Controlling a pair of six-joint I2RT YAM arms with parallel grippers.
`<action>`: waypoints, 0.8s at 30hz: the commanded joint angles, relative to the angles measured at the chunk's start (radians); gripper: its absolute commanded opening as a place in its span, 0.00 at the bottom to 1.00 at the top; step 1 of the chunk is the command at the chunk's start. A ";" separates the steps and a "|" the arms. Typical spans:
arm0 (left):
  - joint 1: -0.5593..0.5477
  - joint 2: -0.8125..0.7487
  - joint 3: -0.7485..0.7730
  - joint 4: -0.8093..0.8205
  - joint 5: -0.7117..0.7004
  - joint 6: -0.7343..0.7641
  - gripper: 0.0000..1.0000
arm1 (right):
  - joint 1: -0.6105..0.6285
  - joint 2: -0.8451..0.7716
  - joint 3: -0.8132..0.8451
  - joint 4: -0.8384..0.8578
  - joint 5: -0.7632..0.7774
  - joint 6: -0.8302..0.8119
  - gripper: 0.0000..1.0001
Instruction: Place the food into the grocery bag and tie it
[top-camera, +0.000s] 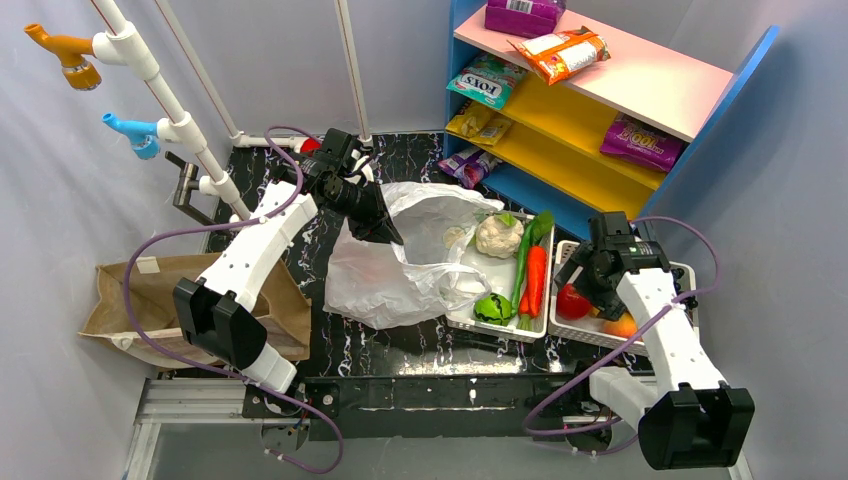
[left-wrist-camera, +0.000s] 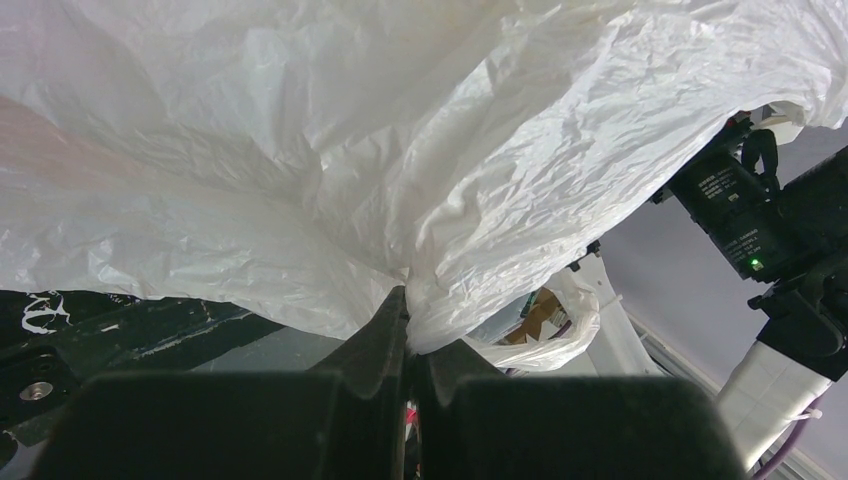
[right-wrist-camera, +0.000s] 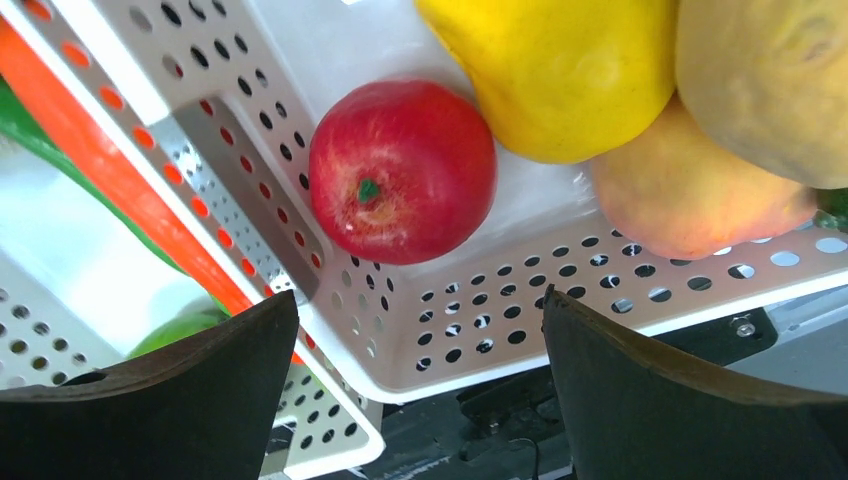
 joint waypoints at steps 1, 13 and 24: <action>-0.005 -0.027 0.008 -0.032 0.009 0.009 0.00 | -0.058 -0.008 -0.021 0.047 -0.004 0.060 0.98; -0.005 -0.033 -0.002 -0.031 0.011 0.010 0.00 | -0.155 0.006 -0.072 0.141 -0.053 0.106 0.98; -0.005 -0.040 -0.006 -0.030 0.006 0.010 0.00 | -0.171 0.112 -0.106 0.219 -0.063 0.104 0.98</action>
